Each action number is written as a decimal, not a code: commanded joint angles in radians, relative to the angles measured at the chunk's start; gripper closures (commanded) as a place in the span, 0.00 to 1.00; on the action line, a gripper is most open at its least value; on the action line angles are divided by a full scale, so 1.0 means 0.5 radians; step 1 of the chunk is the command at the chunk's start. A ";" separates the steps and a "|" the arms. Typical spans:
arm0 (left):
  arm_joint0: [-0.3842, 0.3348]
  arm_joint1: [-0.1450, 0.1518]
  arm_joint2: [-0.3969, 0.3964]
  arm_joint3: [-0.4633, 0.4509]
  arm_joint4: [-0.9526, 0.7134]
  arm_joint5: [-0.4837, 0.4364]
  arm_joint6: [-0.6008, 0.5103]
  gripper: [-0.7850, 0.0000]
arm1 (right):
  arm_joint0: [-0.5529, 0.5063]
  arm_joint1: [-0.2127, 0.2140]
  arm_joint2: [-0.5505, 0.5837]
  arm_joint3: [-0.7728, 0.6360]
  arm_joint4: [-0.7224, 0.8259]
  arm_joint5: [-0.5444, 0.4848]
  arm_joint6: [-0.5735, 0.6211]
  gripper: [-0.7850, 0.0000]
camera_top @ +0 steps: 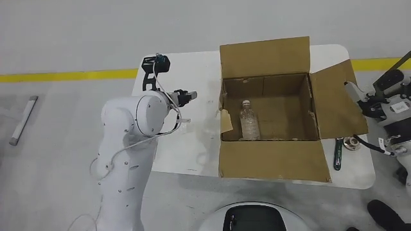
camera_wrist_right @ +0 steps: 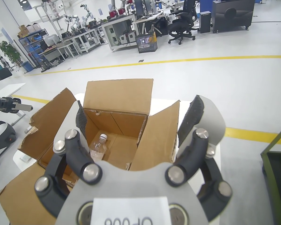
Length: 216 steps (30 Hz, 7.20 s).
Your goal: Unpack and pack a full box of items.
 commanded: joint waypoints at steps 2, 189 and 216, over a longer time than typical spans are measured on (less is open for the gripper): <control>0.018 0.008 -0.026 0.072 0.010 -0.070 0.055 0.00 | -0.002 0.000 -0.003 -0.001 -0.006 -0.002 0.001 0.00; -0.366 0.503 0.064 0.066 -2.067 -0.687 0.533 1.00 | -0.044 -0.012 -0.118 0.008 -0.305 0.099 -0.104 1.00; -1.038 0.183 1.071 0.971 -2.626 -0.620 0.855 1.00 | -0.107 -0.029 0.029 0.003 -0.221 0.173 -0.154 0.98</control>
